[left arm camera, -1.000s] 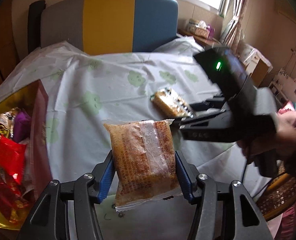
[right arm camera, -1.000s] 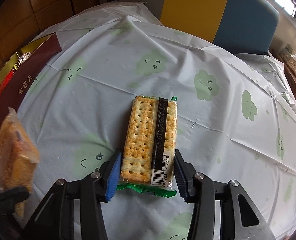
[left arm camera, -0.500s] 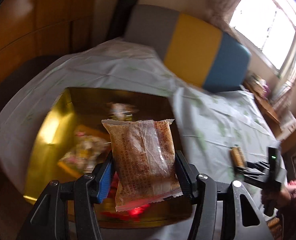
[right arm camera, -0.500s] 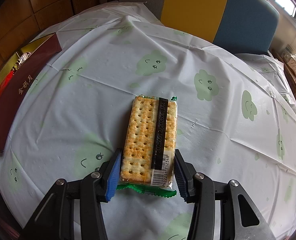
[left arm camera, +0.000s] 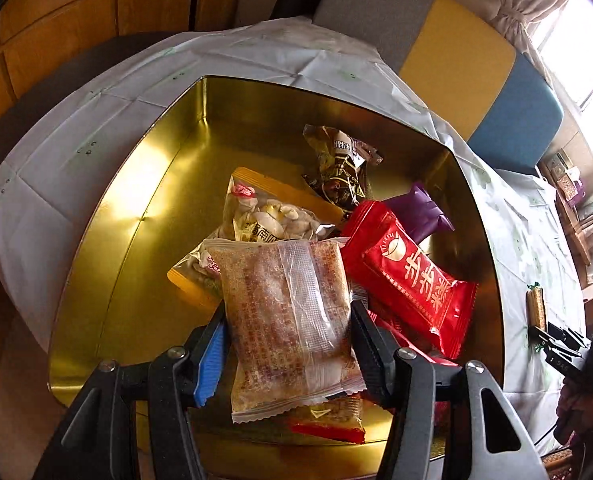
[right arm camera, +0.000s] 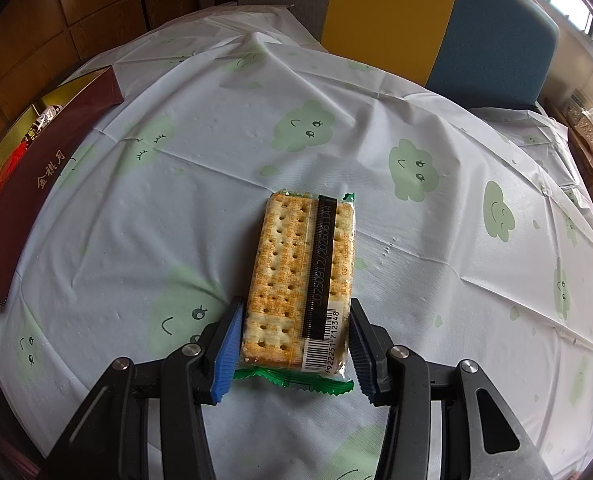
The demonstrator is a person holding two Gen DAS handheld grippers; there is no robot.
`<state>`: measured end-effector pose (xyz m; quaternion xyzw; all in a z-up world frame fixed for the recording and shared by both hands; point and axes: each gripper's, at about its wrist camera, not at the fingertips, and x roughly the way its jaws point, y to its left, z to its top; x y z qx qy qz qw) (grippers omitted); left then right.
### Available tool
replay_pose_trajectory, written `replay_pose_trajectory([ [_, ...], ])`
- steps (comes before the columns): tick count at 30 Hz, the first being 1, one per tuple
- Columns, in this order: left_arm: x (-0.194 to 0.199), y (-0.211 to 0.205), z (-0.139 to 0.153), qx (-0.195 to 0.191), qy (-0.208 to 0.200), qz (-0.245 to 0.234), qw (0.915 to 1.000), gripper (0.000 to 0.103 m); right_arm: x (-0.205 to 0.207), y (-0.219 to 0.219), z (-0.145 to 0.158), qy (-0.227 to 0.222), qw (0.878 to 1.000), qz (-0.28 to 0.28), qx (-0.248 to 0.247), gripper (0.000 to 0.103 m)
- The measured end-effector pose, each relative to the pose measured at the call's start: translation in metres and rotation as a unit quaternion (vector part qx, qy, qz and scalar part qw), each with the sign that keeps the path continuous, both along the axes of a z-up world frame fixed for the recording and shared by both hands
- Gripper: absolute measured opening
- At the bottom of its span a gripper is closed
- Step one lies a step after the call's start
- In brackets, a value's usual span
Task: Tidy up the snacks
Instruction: 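Carry the cake bag into the gold tin and release it with the left gripper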
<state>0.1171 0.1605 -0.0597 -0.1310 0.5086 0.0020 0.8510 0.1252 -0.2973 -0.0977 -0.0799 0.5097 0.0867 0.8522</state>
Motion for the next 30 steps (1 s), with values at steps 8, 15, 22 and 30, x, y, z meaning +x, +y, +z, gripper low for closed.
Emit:
replay_pose_trajectory([
  [8, 0.002, 0.001, 0.000, 0.001, 0.009, 0.003, 1.0000, 0.059, 0.000, 0.001, 0.000, 0.000, 1.000, -0.001, 0.000, 0.049],
  [15, -0.006, 0.009, 0.009, 0.002, -0.003, 0.015, 0.9999, 0.063, 0.000, 0.002, 0.001, -0.001, 1.000, 0.000, -0.004, 0.050],
  [22, -0.015, 0.003, 0.013, 0.034, -0.013, 0.023, 0.9990, 0.063, 0.000, 0.001, 0.001, -0.001, 1.000, 0.000, -0.004, 0.050],
  [30, -0.031, -0.015, 0.022, 0.076, -0.044, 0.029, 0.9957, 0.063, 0.001, 0.001, 0.001, -0.002, 1.000, -0.001, -0.005, 0.050],
])
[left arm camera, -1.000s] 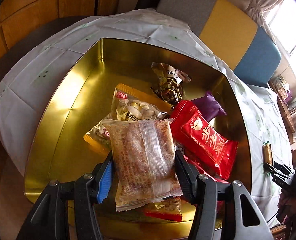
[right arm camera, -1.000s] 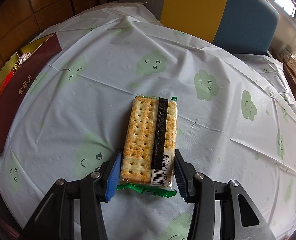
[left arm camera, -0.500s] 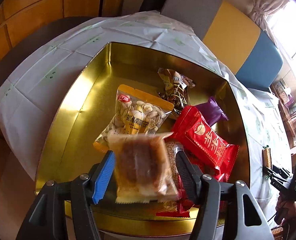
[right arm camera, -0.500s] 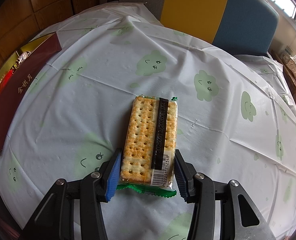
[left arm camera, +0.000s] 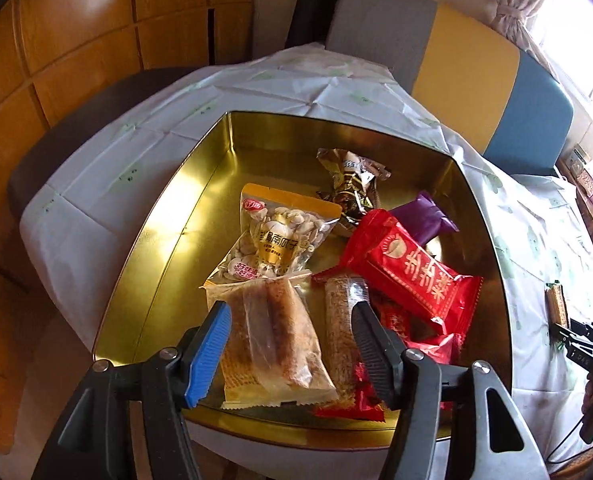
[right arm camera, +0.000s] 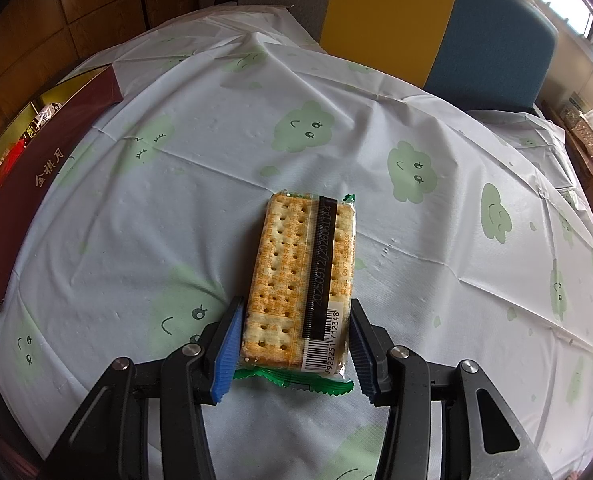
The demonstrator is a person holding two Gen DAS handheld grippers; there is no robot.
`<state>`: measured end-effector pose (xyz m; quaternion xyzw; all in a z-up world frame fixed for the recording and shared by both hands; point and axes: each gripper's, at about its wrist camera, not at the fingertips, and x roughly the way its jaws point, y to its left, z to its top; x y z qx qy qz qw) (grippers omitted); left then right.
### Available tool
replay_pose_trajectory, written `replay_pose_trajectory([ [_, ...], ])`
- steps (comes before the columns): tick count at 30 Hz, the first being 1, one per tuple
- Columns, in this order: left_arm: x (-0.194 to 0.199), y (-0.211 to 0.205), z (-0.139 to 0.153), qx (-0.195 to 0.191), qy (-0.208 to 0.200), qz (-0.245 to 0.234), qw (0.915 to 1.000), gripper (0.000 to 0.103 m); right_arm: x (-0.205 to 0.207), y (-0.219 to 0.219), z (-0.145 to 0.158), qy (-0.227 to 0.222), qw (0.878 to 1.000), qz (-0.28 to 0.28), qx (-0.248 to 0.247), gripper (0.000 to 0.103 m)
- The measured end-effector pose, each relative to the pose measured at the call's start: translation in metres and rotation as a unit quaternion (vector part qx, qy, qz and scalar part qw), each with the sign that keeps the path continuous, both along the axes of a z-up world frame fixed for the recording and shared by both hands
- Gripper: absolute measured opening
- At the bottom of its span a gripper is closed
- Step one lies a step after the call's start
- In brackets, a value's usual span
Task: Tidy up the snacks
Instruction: 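Carry the cake bag into the gold tin and release it with the left gripper, then carry the cracker pack into the gold tin and release it with the right gripper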
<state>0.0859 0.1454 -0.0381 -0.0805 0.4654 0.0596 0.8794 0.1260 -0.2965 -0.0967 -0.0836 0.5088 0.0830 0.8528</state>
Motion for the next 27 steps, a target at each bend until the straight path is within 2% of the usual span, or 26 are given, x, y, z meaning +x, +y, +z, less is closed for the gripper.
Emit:
replay_pose_trajectory([
  [15, -0.014, -0.022, 0.011, 0.047, -0.031, -0.011, 0.9983, 0.063, 0.007, -0.004, 0.001, -0.003, 1.000, -0.011, 0.006, 0.052],
  [27, -0.022, -0.028, 0.012, 0.063, -0.039, -0.013, 0.9972, 0.063, 0.012, -0.004, 0.007, -0.018, 1.000, -0.016, 0.007, 0.052],
])
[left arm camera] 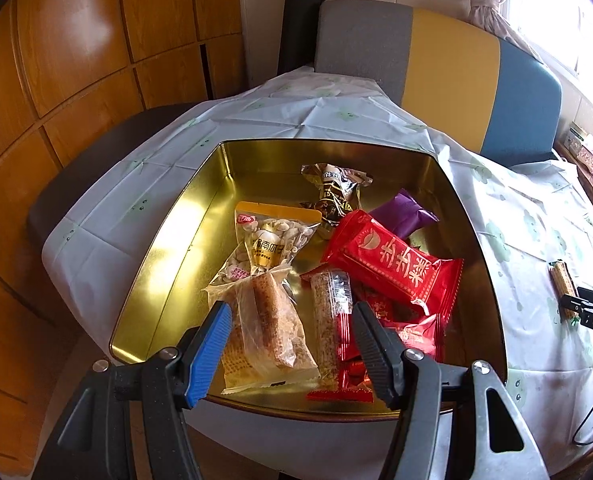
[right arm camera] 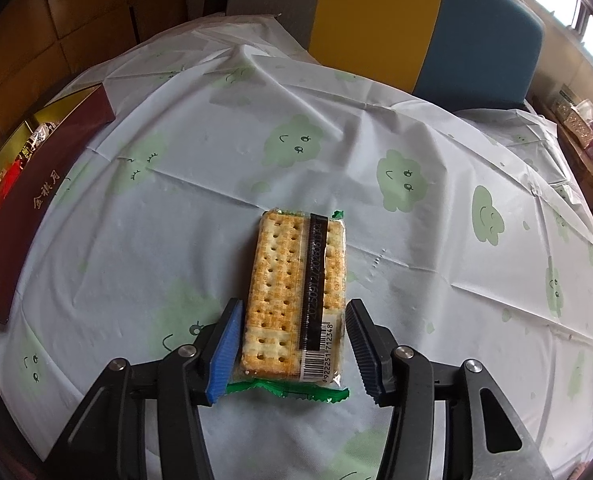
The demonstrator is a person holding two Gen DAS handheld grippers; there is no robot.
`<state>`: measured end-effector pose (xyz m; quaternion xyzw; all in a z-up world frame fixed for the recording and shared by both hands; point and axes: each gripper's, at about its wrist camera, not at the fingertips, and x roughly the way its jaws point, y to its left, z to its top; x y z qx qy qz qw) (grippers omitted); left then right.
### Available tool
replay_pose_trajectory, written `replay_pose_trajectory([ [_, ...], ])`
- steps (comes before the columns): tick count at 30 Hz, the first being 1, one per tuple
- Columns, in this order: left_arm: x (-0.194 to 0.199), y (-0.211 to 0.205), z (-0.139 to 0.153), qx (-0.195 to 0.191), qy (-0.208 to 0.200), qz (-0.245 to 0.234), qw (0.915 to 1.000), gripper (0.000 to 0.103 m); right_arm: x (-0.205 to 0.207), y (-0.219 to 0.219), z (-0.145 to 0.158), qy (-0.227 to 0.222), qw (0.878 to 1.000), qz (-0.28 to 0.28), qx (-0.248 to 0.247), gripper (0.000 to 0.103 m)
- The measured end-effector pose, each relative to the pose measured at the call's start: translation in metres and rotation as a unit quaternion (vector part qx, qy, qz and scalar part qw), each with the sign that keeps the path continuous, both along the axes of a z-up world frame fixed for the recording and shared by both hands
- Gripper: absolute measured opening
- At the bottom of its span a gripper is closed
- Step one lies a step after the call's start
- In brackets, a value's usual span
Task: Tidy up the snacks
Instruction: 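Carry the cracker pack into the gold tin and release it with the right gripper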
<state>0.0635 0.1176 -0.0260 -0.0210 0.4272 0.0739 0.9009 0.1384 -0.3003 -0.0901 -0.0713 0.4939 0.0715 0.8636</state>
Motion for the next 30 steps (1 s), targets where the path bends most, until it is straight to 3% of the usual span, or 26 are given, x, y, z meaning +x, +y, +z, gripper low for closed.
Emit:
replay_pose_trajectory([
  [2, -0.001, 0.000, 0.001, 0.003, -0.002, 0.001, 1.0000, 0.063, -0.001, 0.002, 0.000, -0.002, 1.000, 0.004, -0.005, 0.048],
  [19, -0.018, 0.020, 0.014, -0.004, -0.030, 0.015, 0.9994, 0.063, -0.005, 0.009, -0.005, 0.001, 1.000, 0.010, -0.017, 0.048],
  [24, -0.025, 0.038, 0.022, -0.012, -0.049, 0.033, 0.9982, 0.063, -0.002, 0.006, 0.001, 0.025, 1.000, -0.009, 0.014, 0.047],
  [30, -0.031, 0.057, 0.021, -0.020, -0.058, 0.052, 0.9968, 0.063, -0.007, 0.028, 0.033, 0.006, 0.997, -0.005, 0.079, 0.047],
])
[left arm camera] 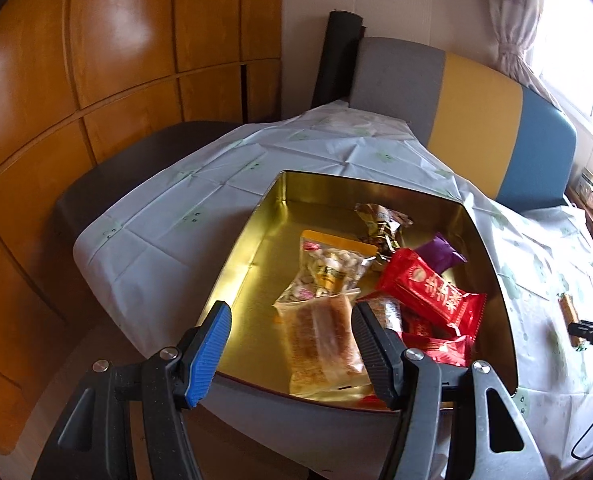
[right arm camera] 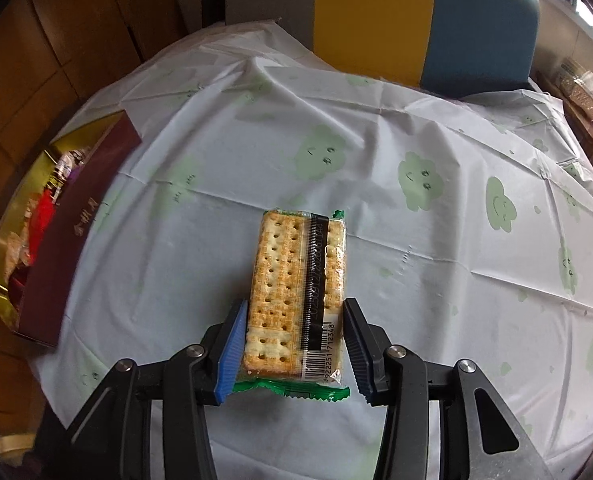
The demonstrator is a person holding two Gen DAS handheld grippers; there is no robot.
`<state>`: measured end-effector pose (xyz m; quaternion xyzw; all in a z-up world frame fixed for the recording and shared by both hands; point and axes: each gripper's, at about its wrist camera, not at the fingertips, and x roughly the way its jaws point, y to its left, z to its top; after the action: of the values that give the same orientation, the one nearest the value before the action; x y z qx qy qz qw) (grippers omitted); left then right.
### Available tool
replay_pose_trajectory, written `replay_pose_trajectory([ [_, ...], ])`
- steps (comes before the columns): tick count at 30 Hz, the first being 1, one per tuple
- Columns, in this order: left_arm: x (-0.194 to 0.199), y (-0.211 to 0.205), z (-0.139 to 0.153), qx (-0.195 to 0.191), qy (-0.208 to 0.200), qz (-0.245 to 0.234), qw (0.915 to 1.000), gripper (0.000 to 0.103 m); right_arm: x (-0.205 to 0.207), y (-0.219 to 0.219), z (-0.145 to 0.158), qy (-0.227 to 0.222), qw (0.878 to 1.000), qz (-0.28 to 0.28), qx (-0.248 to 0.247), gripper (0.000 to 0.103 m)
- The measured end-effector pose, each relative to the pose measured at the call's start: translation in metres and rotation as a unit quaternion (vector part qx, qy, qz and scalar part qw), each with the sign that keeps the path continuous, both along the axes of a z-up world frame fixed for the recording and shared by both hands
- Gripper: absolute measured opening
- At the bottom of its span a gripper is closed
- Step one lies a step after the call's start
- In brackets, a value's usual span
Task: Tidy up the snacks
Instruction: 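Carry the cracker pack into the gold tin and release it with the right gripper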
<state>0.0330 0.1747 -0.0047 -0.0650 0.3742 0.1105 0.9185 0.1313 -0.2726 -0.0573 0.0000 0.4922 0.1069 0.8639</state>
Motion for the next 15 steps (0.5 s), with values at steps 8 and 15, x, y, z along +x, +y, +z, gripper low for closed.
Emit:
replay_pose_trajectory([
  [8, -0.004, 0.012, 0.001, -0.016, -0.010, 0.011, 0.9998, 0.063, -0.010, 0.117, 0.053, -0.043, 0.990, 0.131, 0.041, 0.047],
  [15, -0.009, 0.023, 0.002, -0.028, -0.016, 0.020, 0.9993, 0.063, -0.016, 0.233, 0.056, -0.035, 0.971, 0.231, 0.044, 0.047],
])
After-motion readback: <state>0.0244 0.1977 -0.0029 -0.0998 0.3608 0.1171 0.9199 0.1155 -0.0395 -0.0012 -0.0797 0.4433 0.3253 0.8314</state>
